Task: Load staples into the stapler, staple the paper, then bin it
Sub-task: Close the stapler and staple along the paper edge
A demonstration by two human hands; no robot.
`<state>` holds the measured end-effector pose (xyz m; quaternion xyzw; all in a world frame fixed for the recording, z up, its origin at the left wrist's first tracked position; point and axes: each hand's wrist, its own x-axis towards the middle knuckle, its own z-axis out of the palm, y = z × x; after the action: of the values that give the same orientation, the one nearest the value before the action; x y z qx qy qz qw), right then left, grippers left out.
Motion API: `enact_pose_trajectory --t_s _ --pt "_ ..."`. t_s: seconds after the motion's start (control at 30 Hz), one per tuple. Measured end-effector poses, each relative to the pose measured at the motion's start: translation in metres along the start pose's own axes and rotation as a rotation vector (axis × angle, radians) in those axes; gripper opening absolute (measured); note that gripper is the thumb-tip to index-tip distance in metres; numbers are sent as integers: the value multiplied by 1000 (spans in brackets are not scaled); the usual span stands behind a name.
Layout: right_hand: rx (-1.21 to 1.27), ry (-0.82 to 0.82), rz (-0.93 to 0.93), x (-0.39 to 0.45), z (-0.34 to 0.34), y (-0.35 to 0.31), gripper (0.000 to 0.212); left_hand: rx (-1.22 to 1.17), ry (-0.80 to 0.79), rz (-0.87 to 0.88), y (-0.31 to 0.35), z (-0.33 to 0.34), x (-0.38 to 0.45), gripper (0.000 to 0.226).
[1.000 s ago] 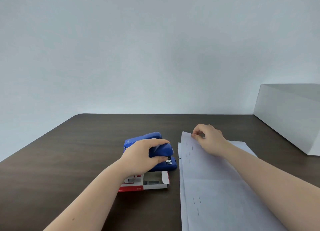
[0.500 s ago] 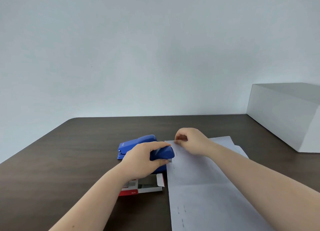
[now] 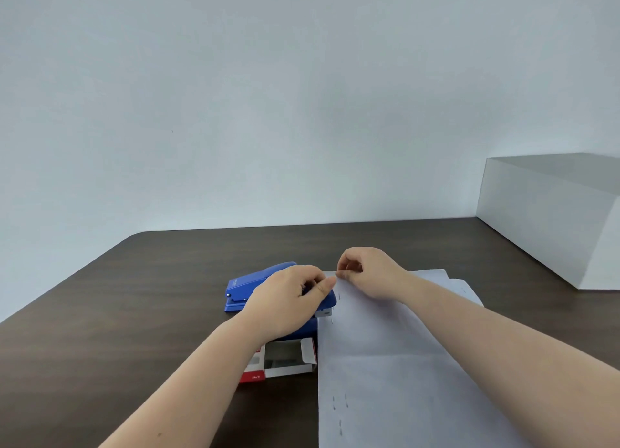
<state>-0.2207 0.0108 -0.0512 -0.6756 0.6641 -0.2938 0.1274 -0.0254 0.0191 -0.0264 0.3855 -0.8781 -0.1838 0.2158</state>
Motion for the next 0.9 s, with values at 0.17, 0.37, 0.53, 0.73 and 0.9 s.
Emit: enact_pose_trajectory --t_s 0.17,0.37,0.53,0.73,0.9 --pt "10 17 -19 3 4 5 7 -65 -26 -11 -1 3 0 24" --pt "21 33 -64 6 9 11 7 199 -123 33 4 9 -2 27" --pt "31 58 -91 7 12 14 8 328 -154 74 1 14 -2 31" --pt "31 52 -115 8 15 18 11 388 -172 76 2 19 -1 32" --pt "35 48 -116 10 14 17 11 460 -168 73 8 21 -1 31"
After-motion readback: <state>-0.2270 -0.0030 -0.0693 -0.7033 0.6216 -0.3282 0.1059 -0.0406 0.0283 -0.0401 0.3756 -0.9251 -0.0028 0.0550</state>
